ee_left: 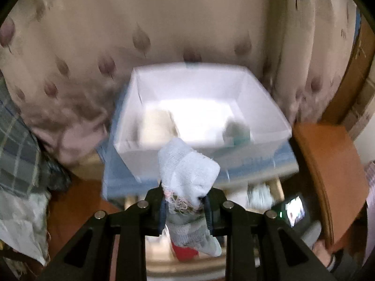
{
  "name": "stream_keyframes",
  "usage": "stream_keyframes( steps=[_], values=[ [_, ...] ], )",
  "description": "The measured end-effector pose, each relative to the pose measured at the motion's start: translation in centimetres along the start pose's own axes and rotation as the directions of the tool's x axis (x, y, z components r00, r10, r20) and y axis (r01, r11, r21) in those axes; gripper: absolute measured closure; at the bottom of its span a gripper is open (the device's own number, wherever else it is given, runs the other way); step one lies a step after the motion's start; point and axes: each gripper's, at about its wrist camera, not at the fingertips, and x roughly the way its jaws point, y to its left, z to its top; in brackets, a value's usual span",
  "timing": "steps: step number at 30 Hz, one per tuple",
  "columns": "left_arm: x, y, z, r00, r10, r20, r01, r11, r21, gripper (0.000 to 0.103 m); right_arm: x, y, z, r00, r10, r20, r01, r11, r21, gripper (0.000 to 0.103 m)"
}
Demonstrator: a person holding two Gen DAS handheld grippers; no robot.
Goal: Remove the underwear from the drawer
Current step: 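Carry the white floral sock into the white box with the left tool and release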
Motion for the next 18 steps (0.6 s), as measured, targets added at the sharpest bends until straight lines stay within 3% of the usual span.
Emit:
stream_keyframes(
  steps=[7,18],
  values=[
    [-1.2,2.1,5.0,0.992,0.081,0.092,-0.08,0.997,-0.023,0.077,0.1,0.1,0.0,1.0,0.0,0.0,0.0,1.0,0.001,0.058],
    [3.7,2.7,8.6,0.974,0.198,0.107,-0.198,0.98,-0.004,0.077,0.2,0.1,0.0,1.0,-0.002,-0.001,0.002,1.0,0.004,0.058]
  ],
)
